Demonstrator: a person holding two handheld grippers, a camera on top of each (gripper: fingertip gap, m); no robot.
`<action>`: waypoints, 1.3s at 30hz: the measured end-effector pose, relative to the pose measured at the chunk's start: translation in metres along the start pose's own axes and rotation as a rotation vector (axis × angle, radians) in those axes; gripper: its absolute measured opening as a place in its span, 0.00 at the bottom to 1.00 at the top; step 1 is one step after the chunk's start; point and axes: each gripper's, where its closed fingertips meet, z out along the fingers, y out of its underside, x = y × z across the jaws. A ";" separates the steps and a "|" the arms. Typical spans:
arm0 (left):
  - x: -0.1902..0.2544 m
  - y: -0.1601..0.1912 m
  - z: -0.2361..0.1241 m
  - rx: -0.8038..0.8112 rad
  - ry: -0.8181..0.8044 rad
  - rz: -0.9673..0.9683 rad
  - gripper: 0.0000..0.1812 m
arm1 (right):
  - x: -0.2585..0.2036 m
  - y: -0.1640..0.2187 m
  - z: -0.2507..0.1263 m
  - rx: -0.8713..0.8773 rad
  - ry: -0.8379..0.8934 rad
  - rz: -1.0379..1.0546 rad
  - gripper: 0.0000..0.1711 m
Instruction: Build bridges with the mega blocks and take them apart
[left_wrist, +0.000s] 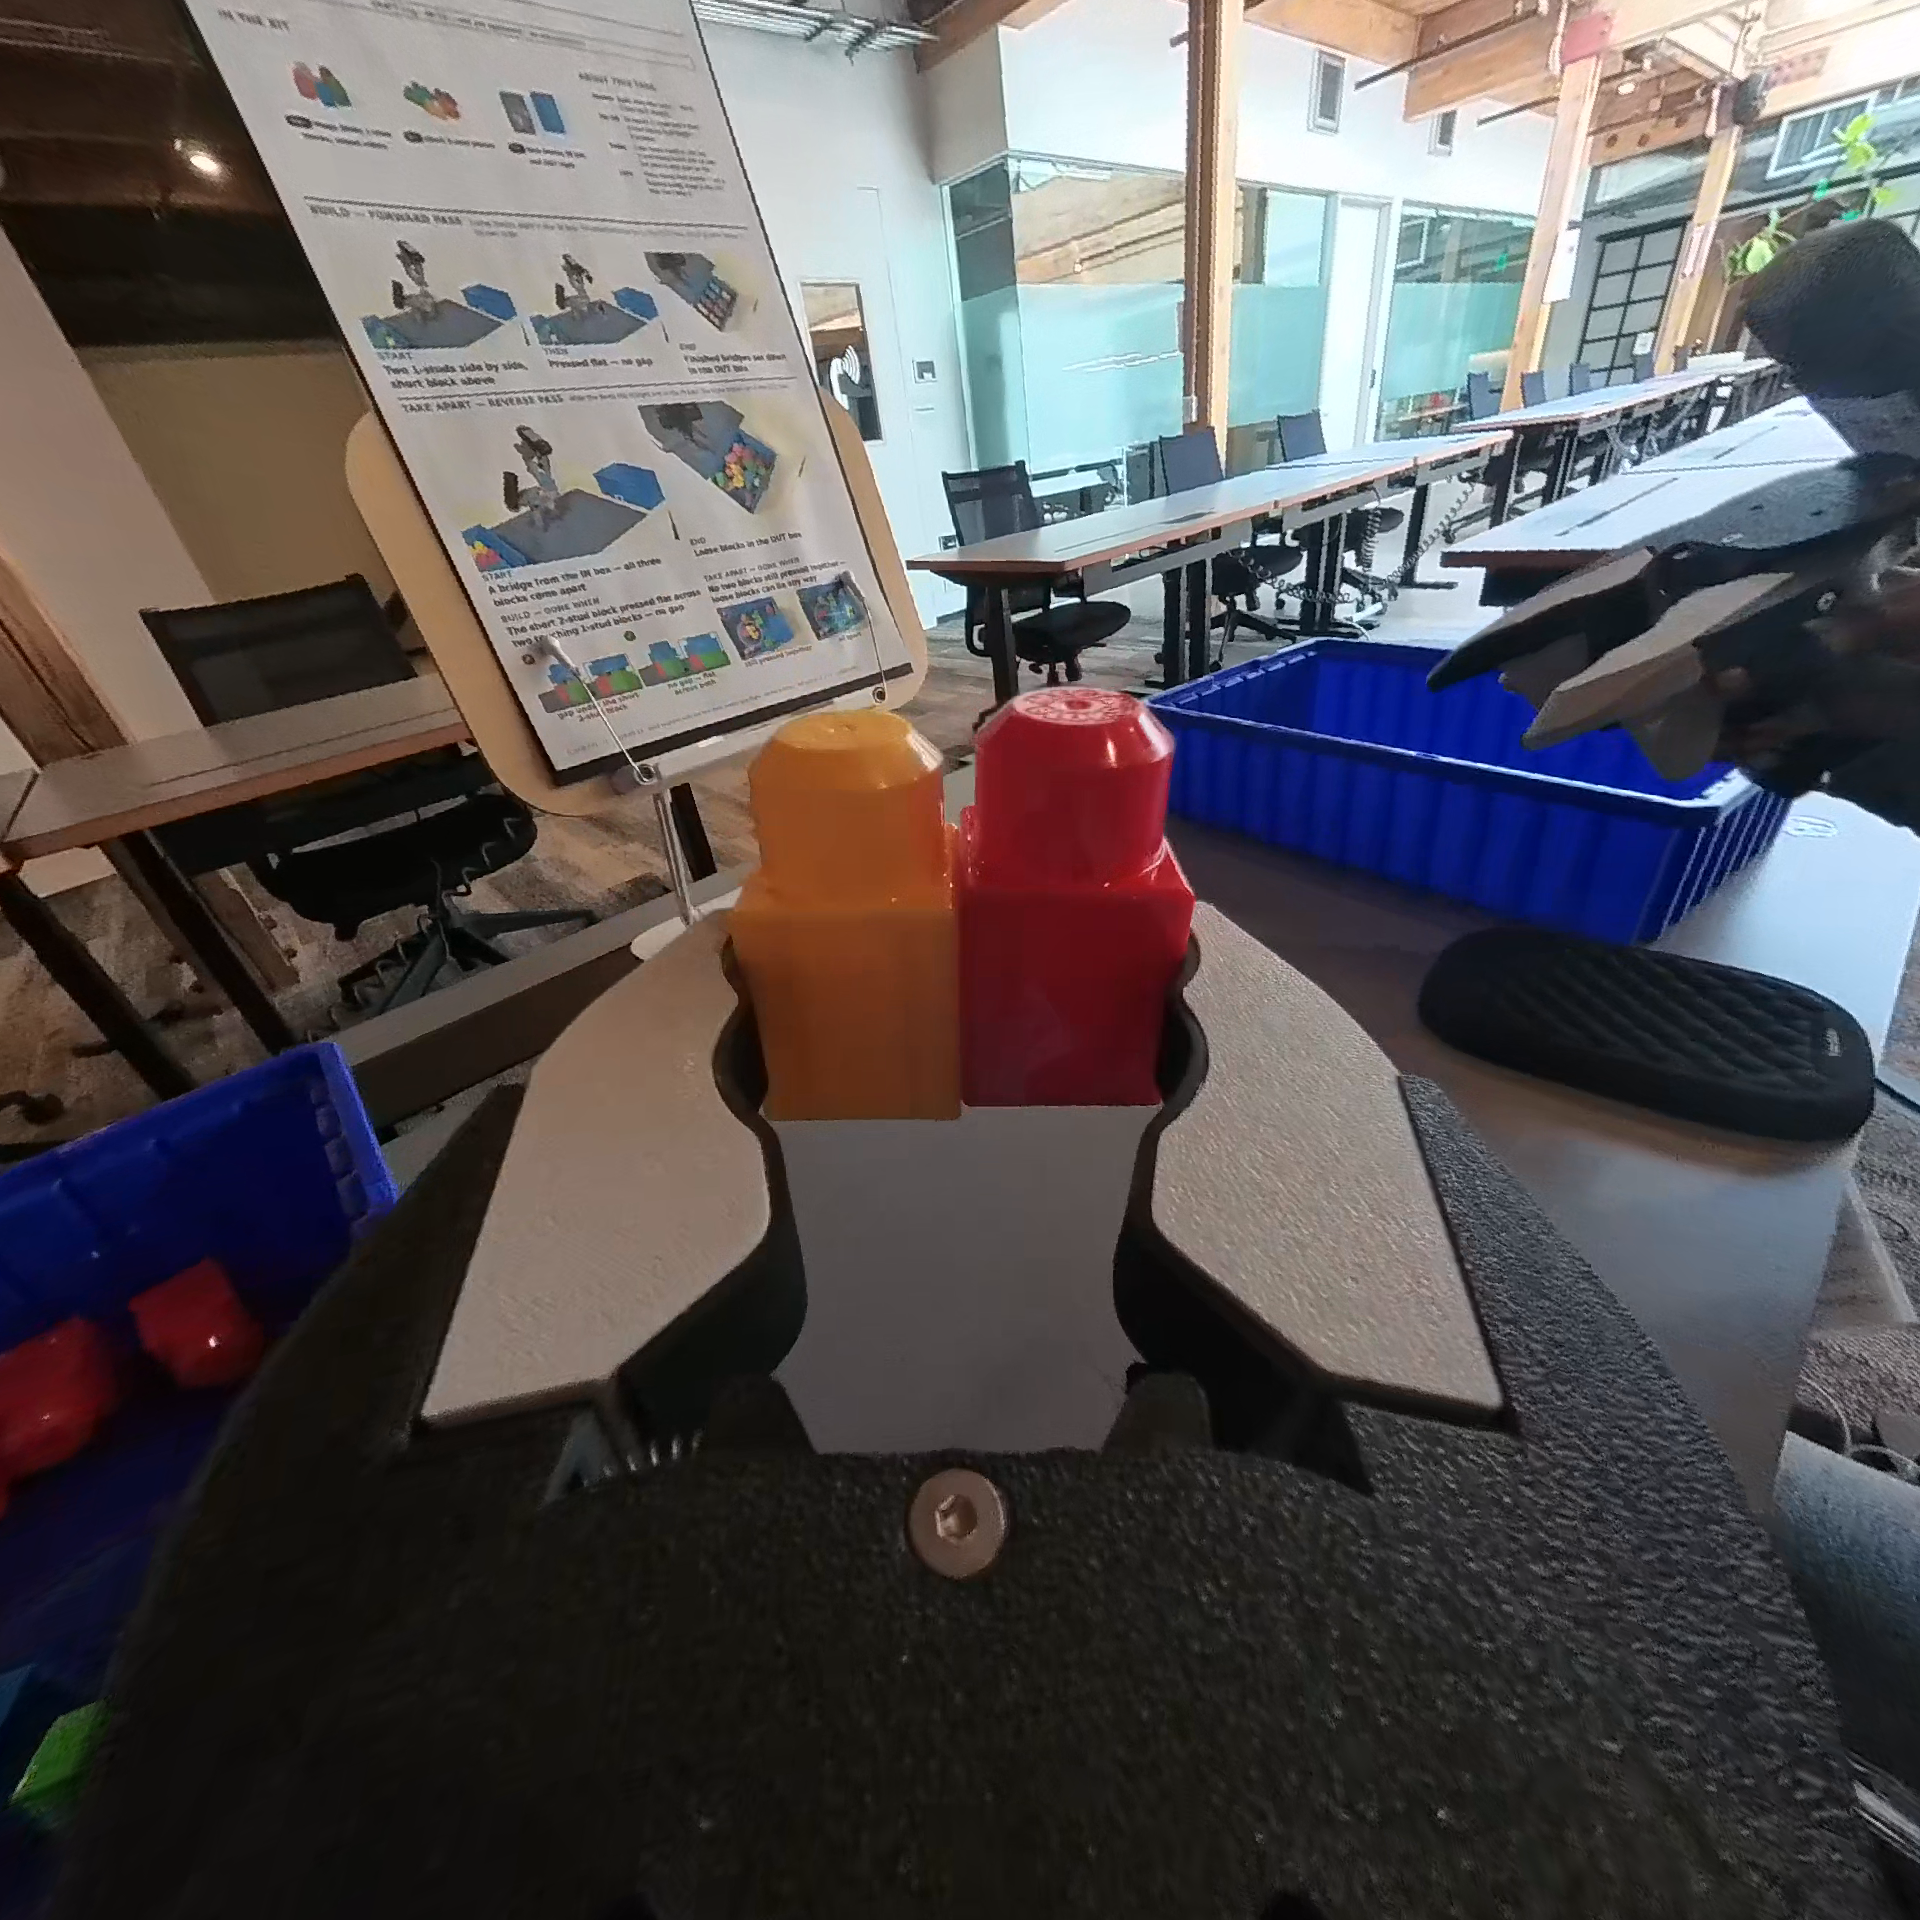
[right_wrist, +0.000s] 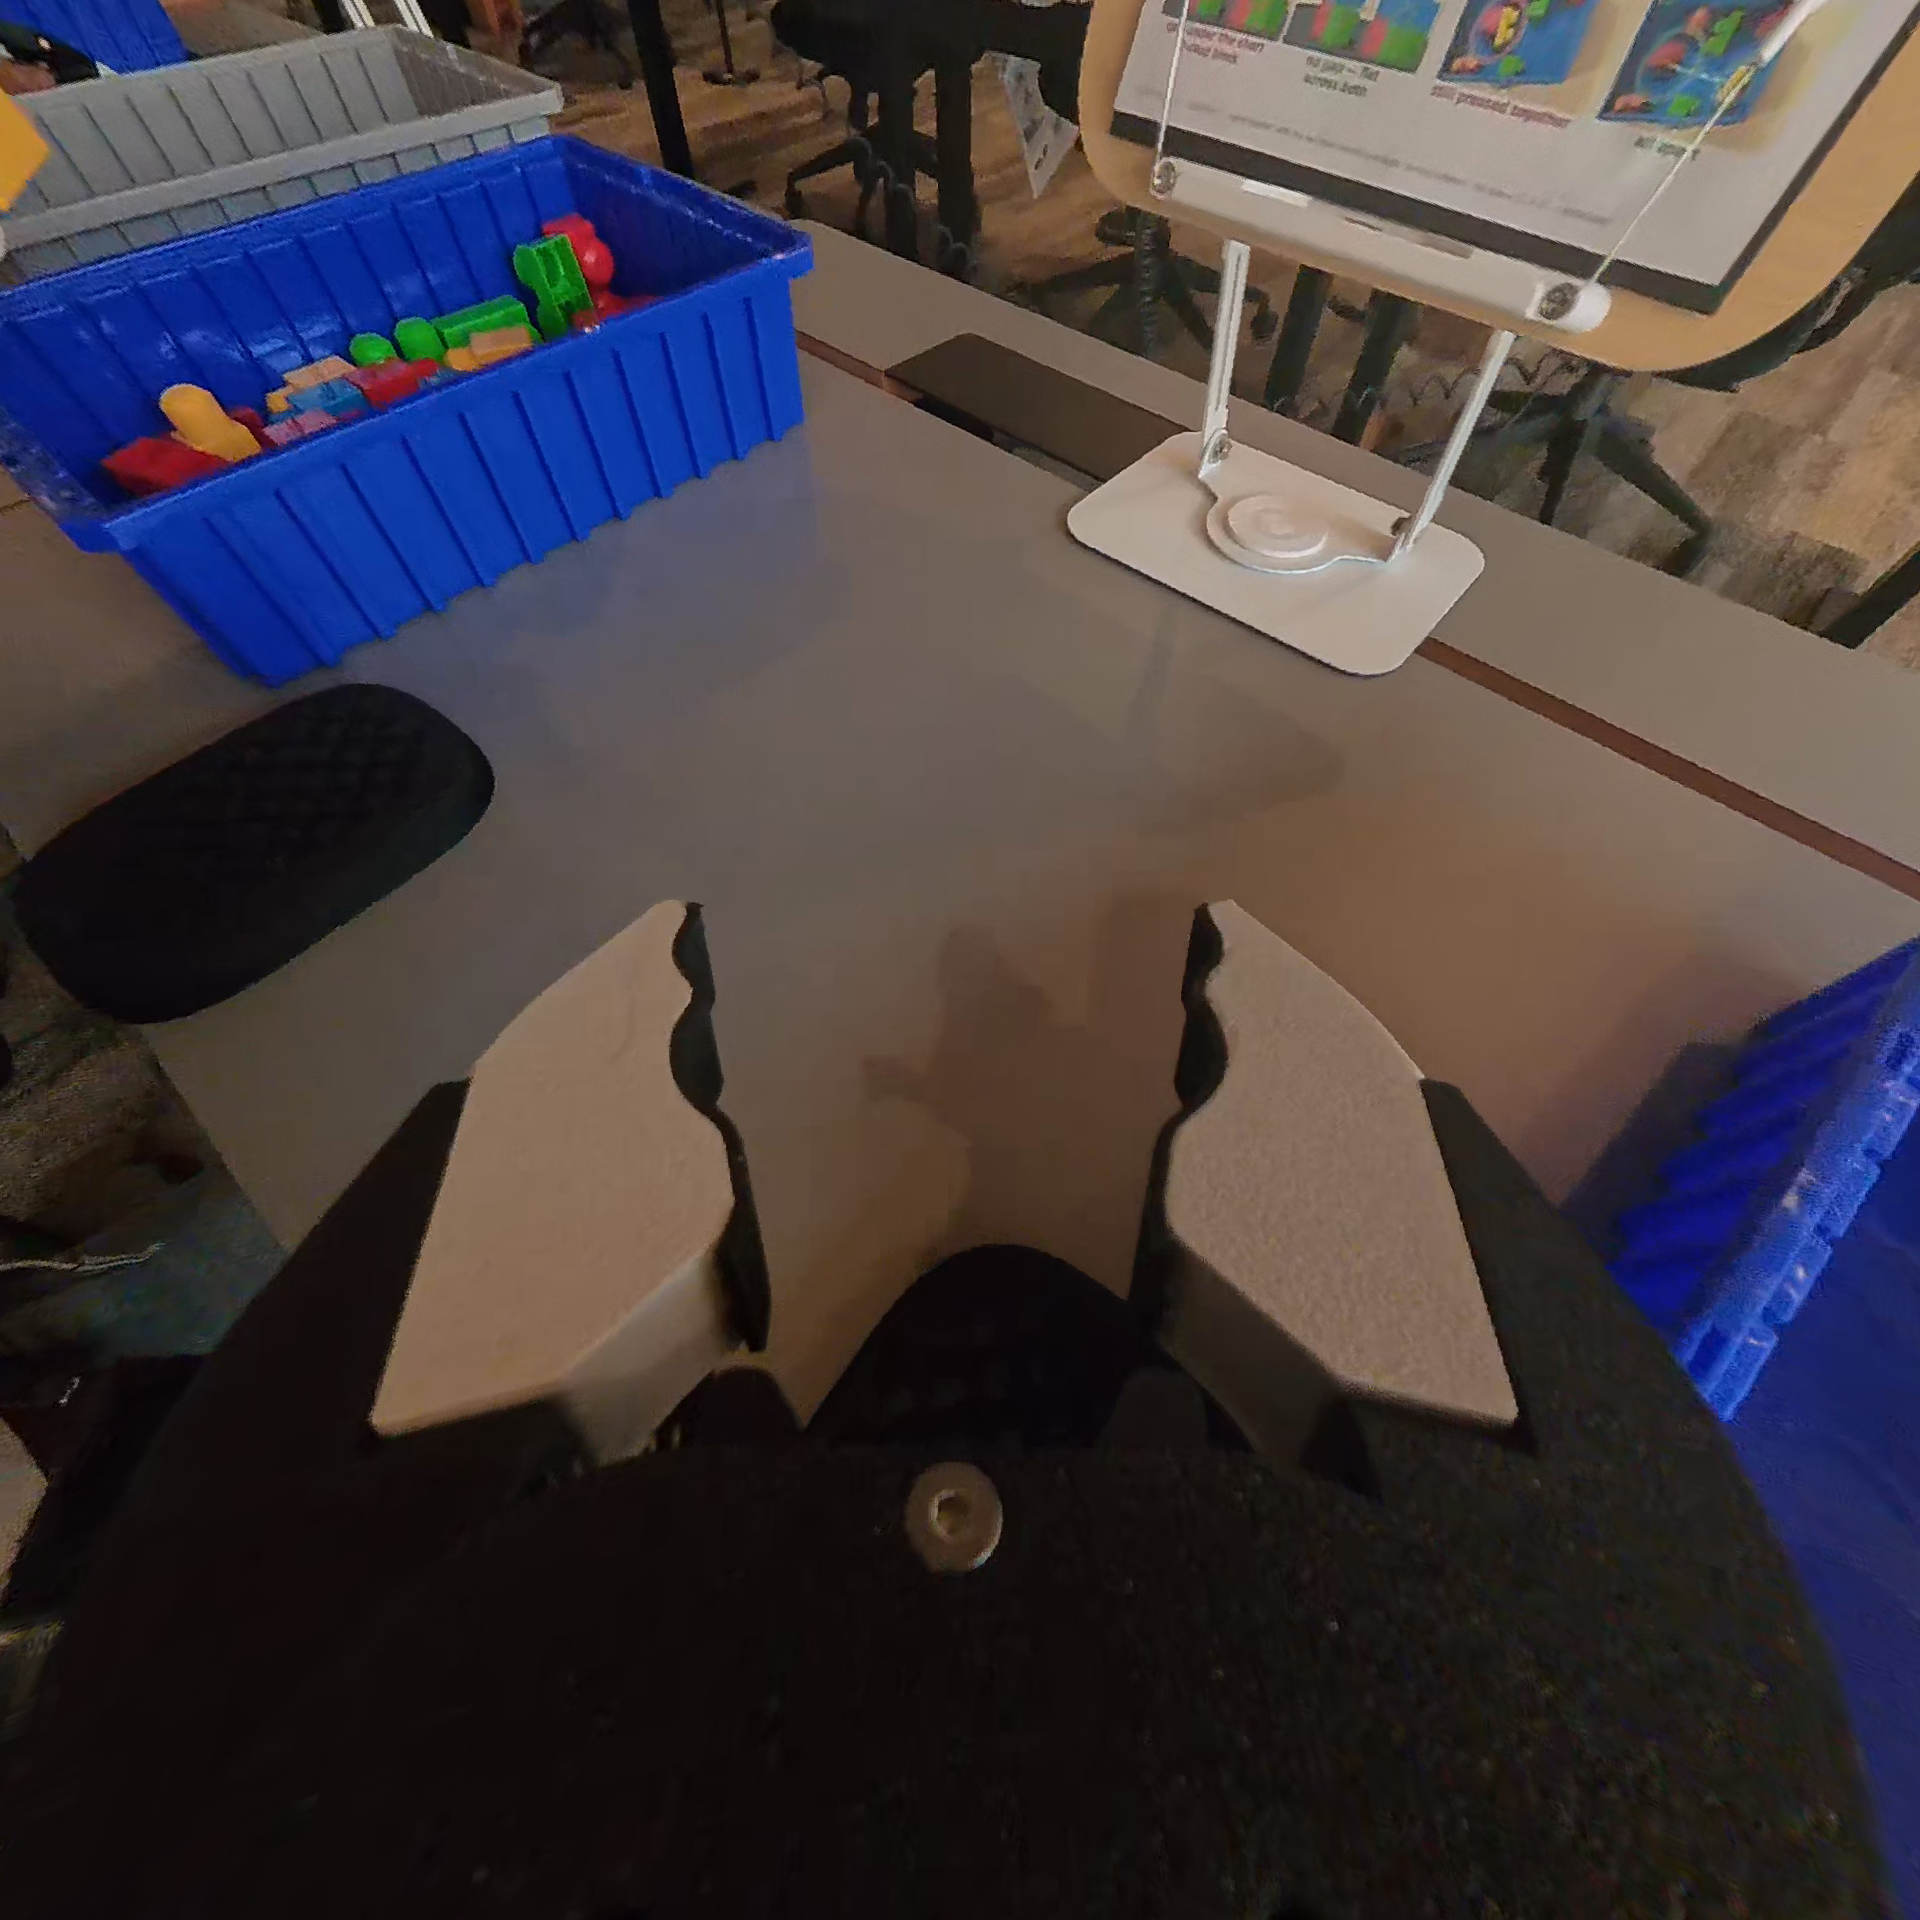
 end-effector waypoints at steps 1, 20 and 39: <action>0.001 0.001 0.000 -0.002 0.003 0.001 0.41 | -0.001 -0.002 0.001 -0.001 -0.007 -0.003 0.50; 0.016 0.004 -0.002 -0.013 0.071 -0.017 0.41 | -0.068 -0.096 0.076 -0.038 -0.265 -0.207 0.46; 0.023 0.004 -0.003 -0.011 0.095 -0.028 0.41 | -0.162 -0.176 0.189 -0.064 -0.552 -0.289 0.43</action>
